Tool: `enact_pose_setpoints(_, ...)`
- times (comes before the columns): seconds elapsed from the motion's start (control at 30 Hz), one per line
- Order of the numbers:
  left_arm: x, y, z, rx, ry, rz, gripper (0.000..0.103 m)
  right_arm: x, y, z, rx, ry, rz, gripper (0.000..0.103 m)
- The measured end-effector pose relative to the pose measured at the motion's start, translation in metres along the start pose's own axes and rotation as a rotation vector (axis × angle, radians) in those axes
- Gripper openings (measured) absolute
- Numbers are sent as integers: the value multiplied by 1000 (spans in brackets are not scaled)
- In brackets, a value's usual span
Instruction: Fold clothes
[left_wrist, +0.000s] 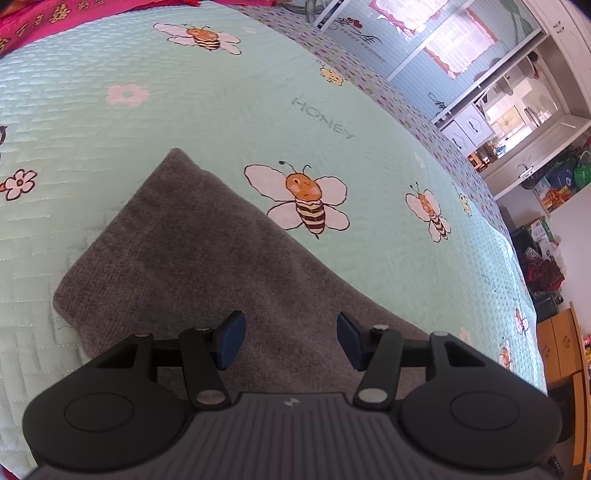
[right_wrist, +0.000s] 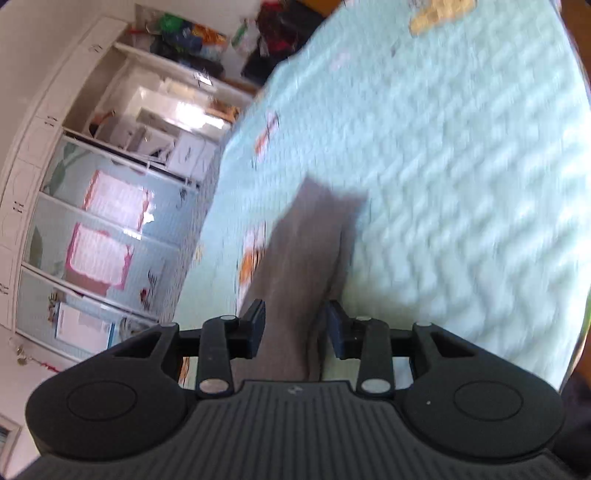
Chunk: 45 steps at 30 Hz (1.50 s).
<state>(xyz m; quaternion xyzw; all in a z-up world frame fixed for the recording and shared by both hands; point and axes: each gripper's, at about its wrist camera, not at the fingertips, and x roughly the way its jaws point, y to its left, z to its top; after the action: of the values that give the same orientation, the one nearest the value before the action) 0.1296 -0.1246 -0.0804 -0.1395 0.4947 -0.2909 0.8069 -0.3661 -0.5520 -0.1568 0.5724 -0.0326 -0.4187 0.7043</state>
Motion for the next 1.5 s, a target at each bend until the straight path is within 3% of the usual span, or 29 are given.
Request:
enact_pose_setpoints(0.27,2,-9,-1,17,8,27,57,18,-16,35,-30,-27,2,39)
enact_pose_setpoints(0.33,2,-12,-1,21,9,32,57,26,-20,41,-12,-8,9,30)
enact_pose_setpoints(0.4,2,-15,-1,27,9,36,57,25,-13,45,-44,-9,27,10)
enact_pose_setpoints(0.47,1,-18,-1,34,10,41,57,22,2,56,-90,-38,44,3)
enact_pose_setpoints(0.6,2,-22,-2,40,8,46,57,13,26,74,-141,-79,117,3)
enact_pose_setpoints(0.7,6,-26,-5,39,18,45,57,28,17,72,-157,-12,45,3)
enact_pose_setpoints(0.8,9,-31,-10,54,31,44,57,32,-14,65,-90,22,-16,12)
enact_pose_setpoints(0.97,9,-36,-8,66,32,57,57,16,-34,60,-31,-8,0,35)
enact_pose_setpoints(1.03,7,-37,-8,66,25,55,58,14,-35,61,-6,-5,0,36)
enact_pose_setpoints(1.1,7,-38,-10,68,28,61,58,17,-39,59,41,21,37,47)
enact_pose_setpoints(1.17,8,-39,-12,74,38,73,58,27,-43,60,98,39,78,48)
enact_pose_setpoints(1.27,6,-41,-14,81,39,79,58,45,-62,69,353,34,190,51)
enact_pose_setpoints(1.33,4,-43,-13,84,35,82,58,56,-65,73,442,48,216,48)
enact_pose_setpoints(1.37,4,-45,-13,85,33,86,58,59,-59,77,412,60,200,24)
enact_pose_setpoints(1.4,3,-46,-13,88,31,88,58,58,-48,81,335,49,182,10)
enact_pose_setpoints(1.5,0,-51,-12,104,27,94,58,29,19,86,-82,-45,217,8)
